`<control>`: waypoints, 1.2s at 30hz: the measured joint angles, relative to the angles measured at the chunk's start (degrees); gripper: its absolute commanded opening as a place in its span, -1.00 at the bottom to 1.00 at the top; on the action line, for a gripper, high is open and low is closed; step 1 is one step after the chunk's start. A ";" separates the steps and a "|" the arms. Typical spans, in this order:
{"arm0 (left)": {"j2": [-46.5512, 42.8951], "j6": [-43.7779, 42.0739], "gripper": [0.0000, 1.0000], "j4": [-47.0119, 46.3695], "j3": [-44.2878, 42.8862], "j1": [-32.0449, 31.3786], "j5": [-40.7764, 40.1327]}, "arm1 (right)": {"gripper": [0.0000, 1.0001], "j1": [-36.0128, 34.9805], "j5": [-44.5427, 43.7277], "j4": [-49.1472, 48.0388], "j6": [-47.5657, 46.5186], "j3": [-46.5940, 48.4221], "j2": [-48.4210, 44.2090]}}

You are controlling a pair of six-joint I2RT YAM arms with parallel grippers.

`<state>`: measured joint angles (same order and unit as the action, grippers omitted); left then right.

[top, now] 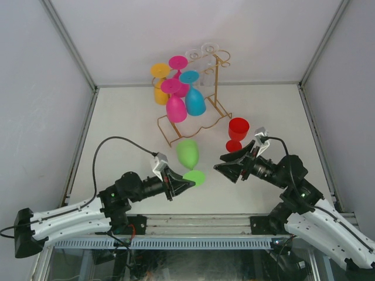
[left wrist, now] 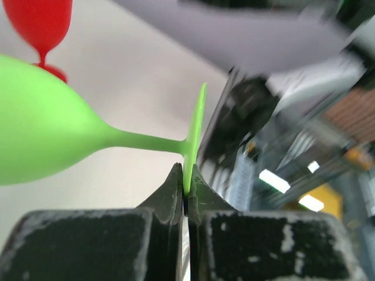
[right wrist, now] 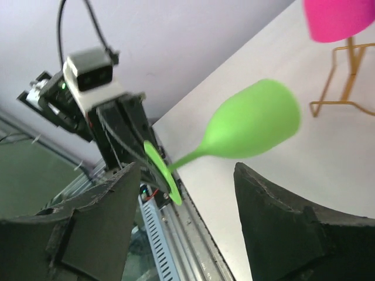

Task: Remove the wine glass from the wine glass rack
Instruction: Place the wine glass at the center of the board.

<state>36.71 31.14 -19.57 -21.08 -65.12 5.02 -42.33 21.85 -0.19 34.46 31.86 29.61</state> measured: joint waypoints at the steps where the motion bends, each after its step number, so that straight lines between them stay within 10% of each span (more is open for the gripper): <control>1: -1.01 -3.28 -1.00 4.28 -0.22 -0.55 -0.15 | 0.35 0.22 -1.66 2.12 -0.24 0.98 -0.70; 16: -5.22 -42.66 -1.00 40.81 -5.22 -8.79 -2.73 | 0.37 9.14 -5.57 18.12 1.09 6.99 -1.84; 36: -4.04 -57.77 -0.99 42.60 -5.11 -16.09 -9.40 | 0.40 14.25 14.05 15.78 -0.81 11.96 15.30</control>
<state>32.67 -26.63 23.03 -26.20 -81.21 -4.38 -28.08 35.90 15.59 33.65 43.81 44.91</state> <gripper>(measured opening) 0.018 0.699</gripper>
